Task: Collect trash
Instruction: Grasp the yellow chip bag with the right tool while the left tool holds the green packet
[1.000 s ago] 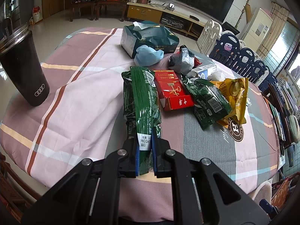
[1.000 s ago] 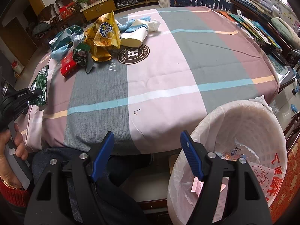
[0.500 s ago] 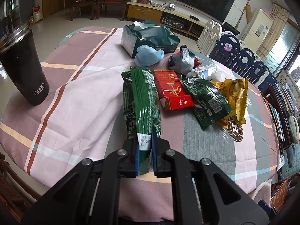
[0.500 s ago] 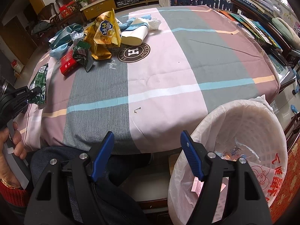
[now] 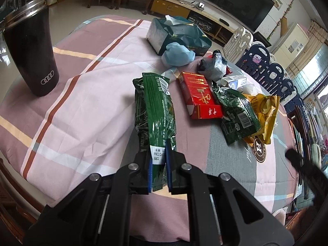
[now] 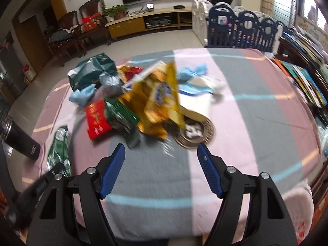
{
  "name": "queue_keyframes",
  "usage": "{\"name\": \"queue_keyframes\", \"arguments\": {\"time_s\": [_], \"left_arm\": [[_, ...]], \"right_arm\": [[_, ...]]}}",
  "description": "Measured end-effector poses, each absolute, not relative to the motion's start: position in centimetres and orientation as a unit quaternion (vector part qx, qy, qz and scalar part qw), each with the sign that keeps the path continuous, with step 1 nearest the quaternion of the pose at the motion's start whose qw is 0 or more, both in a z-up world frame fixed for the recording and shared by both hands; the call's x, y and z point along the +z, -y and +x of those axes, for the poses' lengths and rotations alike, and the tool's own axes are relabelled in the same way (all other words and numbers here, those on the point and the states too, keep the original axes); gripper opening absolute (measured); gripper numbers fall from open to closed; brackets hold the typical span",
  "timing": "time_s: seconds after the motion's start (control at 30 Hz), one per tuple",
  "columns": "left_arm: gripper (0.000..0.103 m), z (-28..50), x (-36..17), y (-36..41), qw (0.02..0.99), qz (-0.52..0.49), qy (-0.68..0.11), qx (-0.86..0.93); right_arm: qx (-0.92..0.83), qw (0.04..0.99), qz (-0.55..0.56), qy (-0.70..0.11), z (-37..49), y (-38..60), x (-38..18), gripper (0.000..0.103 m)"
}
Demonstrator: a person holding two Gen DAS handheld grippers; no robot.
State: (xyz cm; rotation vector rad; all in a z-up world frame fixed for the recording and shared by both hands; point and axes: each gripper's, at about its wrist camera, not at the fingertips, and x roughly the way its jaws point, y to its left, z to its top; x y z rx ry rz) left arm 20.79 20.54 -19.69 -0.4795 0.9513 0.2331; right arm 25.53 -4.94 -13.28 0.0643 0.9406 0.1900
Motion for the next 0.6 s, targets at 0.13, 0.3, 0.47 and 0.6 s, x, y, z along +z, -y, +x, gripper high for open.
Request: {"name": "queue_keyframes", "arguments": {"time_s": [0.13, 0.3, 0.47, 0.6], "left_arm": [[0.011, 20.8, -20.1, -20.9, 0.849, -0.238, -0.458, 0.111], [0.011, 20.9, -20.5, -21.2, 0.843, -0.252, -0.462, 0.108], [0.011, 21.0, -20.8, -21.5, 0.838, -0.264, -0.466, 0.106], [0.011, 21.1, -21.0, -21.5, 0.835, -0.268, -0.469, 0.106]], "right_arm": [[0.108, 0.889, -0.022, -0.444, 29.1, 0.5, -14.0, 0.072], [0.092, 0.872, -0.085, -0.474, 32.3, -2.7, -17.4, 0.072], [0.094, 0.863, -0.023, -0.496, 32.3, -1.3, -18.2, 0.072], [0.06, 0.919, 0.034, -0.388, 30.0, 1.2, -13.9, 0.072]]}}
